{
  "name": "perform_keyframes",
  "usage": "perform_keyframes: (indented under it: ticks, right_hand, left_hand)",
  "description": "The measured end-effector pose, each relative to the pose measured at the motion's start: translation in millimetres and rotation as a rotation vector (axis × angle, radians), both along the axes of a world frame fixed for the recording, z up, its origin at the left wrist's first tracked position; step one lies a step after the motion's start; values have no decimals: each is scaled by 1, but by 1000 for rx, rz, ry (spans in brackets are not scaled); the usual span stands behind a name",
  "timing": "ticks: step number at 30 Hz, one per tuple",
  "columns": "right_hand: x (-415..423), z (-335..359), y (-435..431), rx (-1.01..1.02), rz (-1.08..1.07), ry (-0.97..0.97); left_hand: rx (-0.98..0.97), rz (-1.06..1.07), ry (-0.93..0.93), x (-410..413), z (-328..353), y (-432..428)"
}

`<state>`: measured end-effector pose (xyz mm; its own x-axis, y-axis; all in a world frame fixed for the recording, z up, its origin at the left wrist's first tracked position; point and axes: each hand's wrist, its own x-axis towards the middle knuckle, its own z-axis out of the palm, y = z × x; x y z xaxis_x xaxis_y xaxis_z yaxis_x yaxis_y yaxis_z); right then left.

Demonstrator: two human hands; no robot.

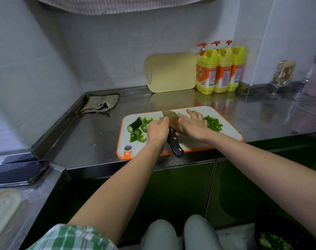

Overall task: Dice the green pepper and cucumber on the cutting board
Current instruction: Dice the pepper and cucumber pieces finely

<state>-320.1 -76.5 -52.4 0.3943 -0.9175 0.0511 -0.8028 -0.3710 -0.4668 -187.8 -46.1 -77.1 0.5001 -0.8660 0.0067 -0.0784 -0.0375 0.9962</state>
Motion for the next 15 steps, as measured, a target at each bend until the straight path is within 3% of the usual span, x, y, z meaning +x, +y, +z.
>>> perform_keyframes:
  ticks: [11, 15]
  right_hand:
    - [17, -7, -13, -22, -129, 108]
    - [22, -7, -11, -44, -125, 36]
  left_hand:
    - [-26, -64, -100, 6, 8, 18]
    - [-57, -80, -69, 6, 9, 25]
